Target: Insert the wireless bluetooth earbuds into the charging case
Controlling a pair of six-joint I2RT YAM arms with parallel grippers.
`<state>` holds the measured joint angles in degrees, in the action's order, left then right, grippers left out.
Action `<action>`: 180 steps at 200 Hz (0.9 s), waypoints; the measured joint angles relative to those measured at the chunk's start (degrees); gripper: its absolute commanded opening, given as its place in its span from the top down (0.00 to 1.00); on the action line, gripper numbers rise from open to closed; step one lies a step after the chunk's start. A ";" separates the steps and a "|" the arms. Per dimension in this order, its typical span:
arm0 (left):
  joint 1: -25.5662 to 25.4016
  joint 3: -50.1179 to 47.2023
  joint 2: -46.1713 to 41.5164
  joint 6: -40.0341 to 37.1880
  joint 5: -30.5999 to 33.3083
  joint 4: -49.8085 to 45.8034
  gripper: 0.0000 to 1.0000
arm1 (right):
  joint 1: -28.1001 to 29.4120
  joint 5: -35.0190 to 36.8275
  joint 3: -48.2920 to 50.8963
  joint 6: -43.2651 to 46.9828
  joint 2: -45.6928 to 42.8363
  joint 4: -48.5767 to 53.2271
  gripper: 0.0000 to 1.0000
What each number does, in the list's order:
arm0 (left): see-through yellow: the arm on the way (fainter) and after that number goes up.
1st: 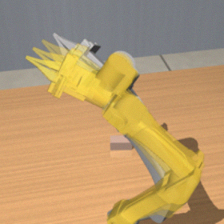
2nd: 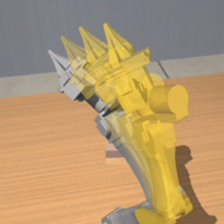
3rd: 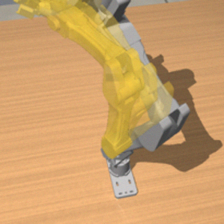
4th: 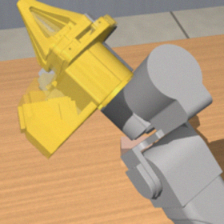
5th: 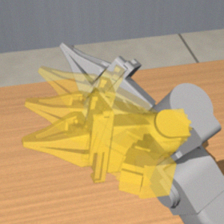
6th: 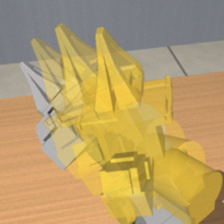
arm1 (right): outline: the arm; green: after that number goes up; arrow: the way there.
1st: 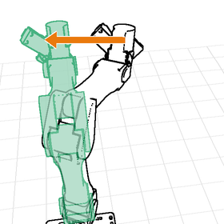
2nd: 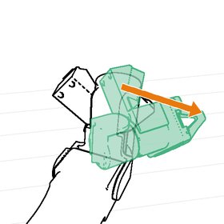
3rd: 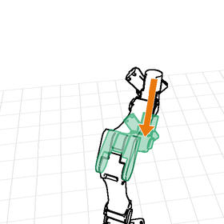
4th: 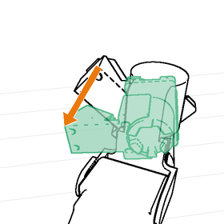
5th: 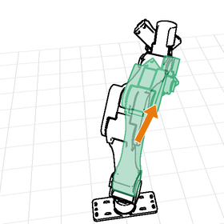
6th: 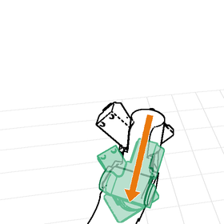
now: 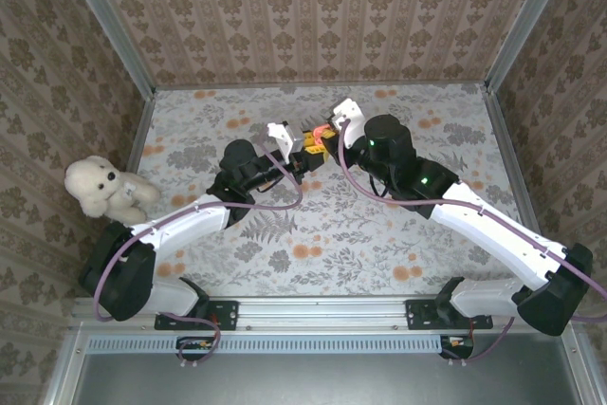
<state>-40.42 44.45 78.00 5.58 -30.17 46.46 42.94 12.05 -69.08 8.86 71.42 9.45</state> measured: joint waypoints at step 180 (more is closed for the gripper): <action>0.00 0.00 0.00 0.00 0.55 0.70 1.00 | -0.94 -2.93 -0.20 -1.75 -1.46 0.42 0.46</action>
<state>-40.42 44.45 78.00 5.58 -29.63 47.16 42.00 9.13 -69.28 7.11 69.95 9.87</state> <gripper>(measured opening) 0.216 0.534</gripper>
